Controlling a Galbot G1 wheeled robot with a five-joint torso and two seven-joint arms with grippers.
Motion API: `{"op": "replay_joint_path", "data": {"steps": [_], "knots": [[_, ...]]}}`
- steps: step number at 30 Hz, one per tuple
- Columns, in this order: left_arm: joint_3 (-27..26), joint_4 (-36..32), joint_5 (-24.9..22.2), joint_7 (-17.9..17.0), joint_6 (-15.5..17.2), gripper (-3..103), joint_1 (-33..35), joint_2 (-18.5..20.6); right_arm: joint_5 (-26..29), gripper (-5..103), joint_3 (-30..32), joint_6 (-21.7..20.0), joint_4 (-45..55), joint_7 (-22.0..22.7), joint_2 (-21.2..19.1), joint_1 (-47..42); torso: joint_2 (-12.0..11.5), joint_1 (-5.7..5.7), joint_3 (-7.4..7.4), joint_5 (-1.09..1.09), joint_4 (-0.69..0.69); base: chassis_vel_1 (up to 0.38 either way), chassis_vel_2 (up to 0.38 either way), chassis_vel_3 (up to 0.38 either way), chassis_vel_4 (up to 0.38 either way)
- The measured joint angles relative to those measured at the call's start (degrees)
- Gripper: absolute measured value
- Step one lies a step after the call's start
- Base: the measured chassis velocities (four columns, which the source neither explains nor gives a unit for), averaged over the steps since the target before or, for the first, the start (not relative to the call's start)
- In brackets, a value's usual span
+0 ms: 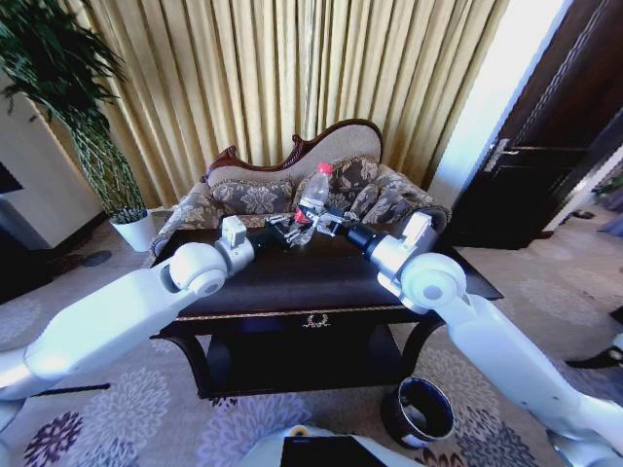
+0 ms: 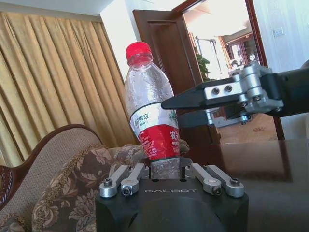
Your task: Move to the front of the table and place the trash on the table into the trash bin.
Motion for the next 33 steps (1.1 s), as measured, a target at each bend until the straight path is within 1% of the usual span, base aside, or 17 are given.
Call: {"op": "replay_joint_path", "data": {"steps": [19,21,22,24,25,26,27,28,30,32,33], "knots": [[2.4,-1.3,-0.2,-0.4,0.6,26,-1.4,-0.6,-0.5,100,-1.3,0.0,-0.6,0.2,0.5,2.1,0.0,-0.01,0.00,-0.01,0.00,0.000,0.000,0.000,0.000],[2.5,-1.3,-0.2,-0.4,0.6,26,-1.4,-0.6,-0.6,101,-1.4,0.0,-0.7,0.2,0.5,2.3,0.0,0.00,0.00,0.00,0.00,0.000,0.000,0.000,0.000],[2.6,-1.3,-0.2,-0.4,0.6,26,-1.3,-0.7,-0.6,99,-1.5,0.0,-0.9,0.2,0.6,2.5,0.0,-0.01,0.00,0.00,0.00,0.000,0.000,0.000,0.000],[2.6,-1.4,-0.2,-0.4,0.6,26,-1.2,-0.6,-0.8,89,-1.7,0.1,-1.2,0.3,0.6,2.7,0.0,0.00,0.00,-0.01,0.00,0.000,0.000,0.000,0.000],[2.6,-1.4,-0.2,-0.4,0.6,26,-1.2,-0.6,-0.8,89,-1.7,0.1,-1.2,0.3,0.6,2.7,0.0,0.00,0.00,-0.01,0.00,0.000,0.000,0.000,0.000],[2.6,-1.4,-0.2,-0.4,0.6,26,-1.1,-0.5,-0.8,83,-1.7,0.1,-1.2,0.3,0.6,2.7,0.0,-0.01,0.00,-0.01,0.00,0.000,0.000,0.000,0.000],[2.5,-1.4,-0.2,-0.3,0.6,26,-1.0,-0.4,-0.9,83,-1.7,0.1,-1.2,0.3,0.6,2.7,0.0,0.00,0.00,-0.01,0.00,0.000,0.000,0.000,0.000],[2.5,-1.4,-0.2,-0.3,0.6,26,-0.8,-0.3,-0.9,73,-1.7,0.2,-1.2,0.3,0.7,2.7,0.0,-0.01,0.00,-0.01,0.00,0.000,0.000,0.000,0.000],[2.5,-1.4,-0.2,-0.3,0.6,25,-0.7,-0.3,-0.9,73,-1.7,0.2,-1.2,0.3,0.7,2.6,0.0,-0.01,0.00,0.00,0.00,0.000,0.000,0.000,0.000],[2.3,-1.3,-0.1,-0.5,0.5,25,-0.2,-0.5,-1.0,62,-1.7,0.2,-1.2,0.3,0.7,2.3,0.0,0.00,0.00,0.00,0.00,0.000,0.000,0.000,0.000],[2.3,-1.3,-0.1,-0.5,0.5,25,-0.2,-0.5,-1.0,62,-1.7,0.2,-1.2,0.3,0.7,2.3,0.0,0.00,0.00,0.00,0.00,0.000,0.000,0.000,0.000]]}}
